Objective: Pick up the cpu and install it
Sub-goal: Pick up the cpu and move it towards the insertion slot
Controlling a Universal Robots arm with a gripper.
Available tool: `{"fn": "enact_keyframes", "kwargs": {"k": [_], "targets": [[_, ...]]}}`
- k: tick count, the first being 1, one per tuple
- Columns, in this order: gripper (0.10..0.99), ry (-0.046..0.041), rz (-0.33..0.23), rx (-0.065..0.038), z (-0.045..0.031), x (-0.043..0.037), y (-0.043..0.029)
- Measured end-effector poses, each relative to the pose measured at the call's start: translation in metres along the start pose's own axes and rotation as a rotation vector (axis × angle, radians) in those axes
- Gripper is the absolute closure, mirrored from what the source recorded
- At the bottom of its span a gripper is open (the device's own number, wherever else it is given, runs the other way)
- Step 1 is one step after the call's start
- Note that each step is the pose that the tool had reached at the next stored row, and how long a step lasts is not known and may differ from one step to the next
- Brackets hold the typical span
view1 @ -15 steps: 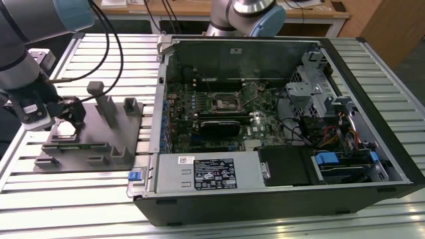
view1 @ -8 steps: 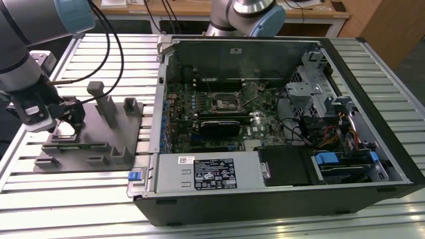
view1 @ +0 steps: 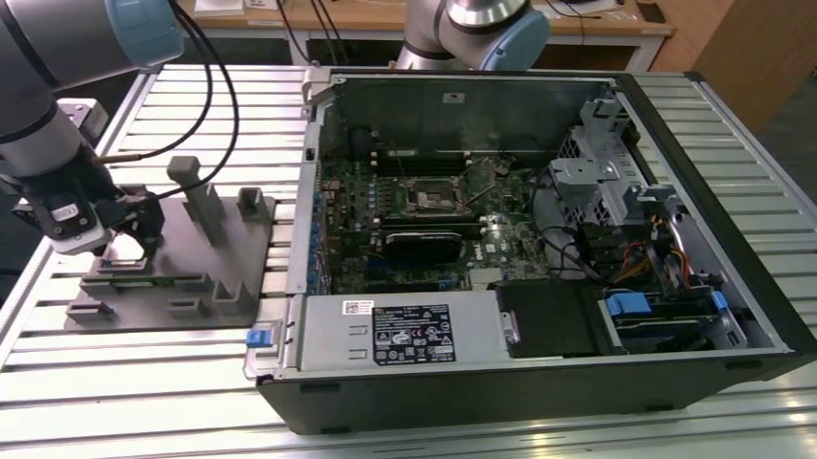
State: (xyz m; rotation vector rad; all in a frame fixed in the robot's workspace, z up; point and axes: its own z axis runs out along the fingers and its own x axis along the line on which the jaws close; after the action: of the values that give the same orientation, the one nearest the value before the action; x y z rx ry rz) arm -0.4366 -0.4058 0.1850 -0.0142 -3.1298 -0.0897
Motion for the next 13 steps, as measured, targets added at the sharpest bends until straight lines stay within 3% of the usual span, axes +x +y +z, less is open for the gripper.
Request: {"fn": "enact_keyframes", "kwargs": {"k": [8, 9, 13], "targets": [[0.420, 0.0004, -0.008, 0.000, 0.0016, 0.0000, 0.0009], [0.490, 0.0004, -0.008, 0.000, 0.0016, 0.0000, 0.0010], [0.490, 0.0005, -0.008, 0.000, 0.0015, 0.0000, 0.0014]]}}
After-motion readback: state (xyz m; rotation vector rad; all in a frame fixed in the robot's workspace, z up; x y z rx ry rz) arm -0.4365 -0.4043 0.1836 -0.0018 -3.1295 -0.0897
